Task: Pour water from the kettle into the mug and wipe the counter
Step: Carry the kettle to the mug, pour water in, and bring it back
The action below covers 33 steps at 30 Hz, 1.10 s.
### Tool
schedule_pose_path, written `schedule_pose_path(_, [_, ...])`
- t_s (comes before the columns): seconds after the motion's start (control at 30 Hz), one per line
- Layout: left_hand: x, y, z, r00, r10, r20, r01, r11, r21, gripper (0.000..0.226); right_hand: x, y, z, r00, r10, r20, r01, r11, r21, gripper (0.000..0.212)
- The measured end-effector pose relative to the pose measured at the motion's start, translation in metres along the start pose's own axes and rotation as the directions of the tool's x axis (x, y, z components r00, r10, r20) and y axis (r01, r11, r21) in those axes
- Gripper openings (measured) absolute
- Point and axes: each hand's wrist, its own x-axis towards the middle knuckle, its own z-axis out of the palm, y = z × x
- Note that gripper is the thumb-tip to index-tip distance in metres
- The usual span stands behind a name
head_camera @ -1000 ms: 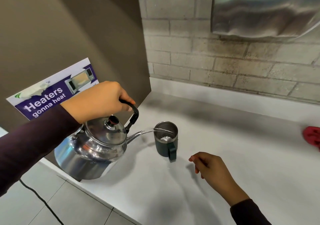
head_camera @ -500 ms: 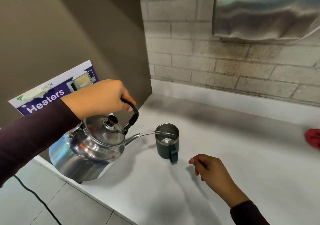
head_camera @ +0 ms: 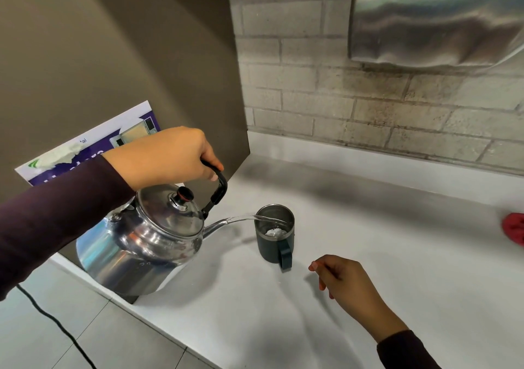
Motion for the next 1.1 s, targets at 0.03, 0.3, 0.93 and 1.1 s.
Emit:
schedule_pose_path(0.03, [0.0, 0.0, -0.001, 1.0, 0.005, -0.003, -0.005, 1.0, 0.003, 0.018, 0.0, 0.0, 0.0, 1.0, -0.001, 0.002, 0.001, 1.0, -0.004, 0.024])
schedule_pose_path(0.3, [0.001, 0.003, -0.005, 1.0, -0.009, 0.006, 0.009, 1.0, 0.026, 0.017, 0.003, 0.0, 0.0, 1.0, -0.005, 0.006, 0.005, 1.0, -0.006, 0.024])
schedule_pose_path(0.93, [-0.002, -0.004, -0.002, 1.0, -0.004, -0.016, 0.003, 0.998, -0.06, 0.016, 0.006, -0.003, 0.001, 1.0, -0.004, 0.024, 0.004, 1.0, -0.015, 0.023])
schedule_pose_path(1.1, [-0.018, -0.026, 0.014, 0.993, -0.081, -0.084, 0.062, 0.976, -0.208, 0.015, 0.006, -0.003, 0.002, 1.0, -0.005, 0.019, 0.005, 1.0, -0.022, 0.023])
